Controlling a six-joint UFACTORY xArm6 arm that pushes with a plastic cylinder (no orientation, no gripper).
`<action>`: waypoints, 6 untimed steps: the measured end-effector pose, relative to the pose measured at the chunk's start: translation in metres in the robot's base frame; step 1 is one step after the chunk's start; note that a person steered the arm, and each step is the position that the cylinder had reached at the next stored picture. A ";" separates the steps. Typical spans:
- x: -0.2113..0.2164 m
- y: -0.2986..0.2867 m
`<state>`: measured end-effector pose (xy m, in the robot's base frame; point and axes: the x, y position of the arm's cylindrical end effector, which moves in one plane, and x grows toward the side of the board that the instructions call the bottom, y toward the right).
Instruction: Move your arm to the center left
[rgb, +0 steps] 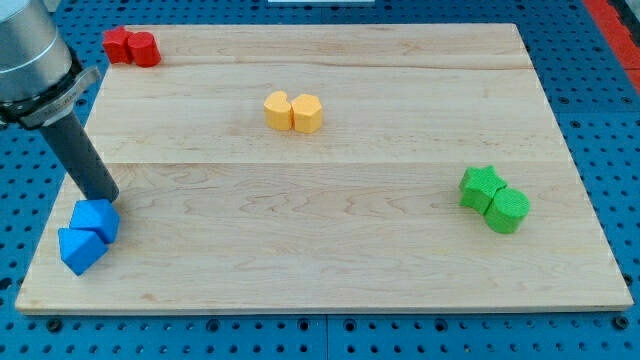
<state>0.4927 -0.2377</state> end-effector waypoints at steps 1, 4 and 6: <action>0.000 0.000; -0.009 0.027; -0.012 0.042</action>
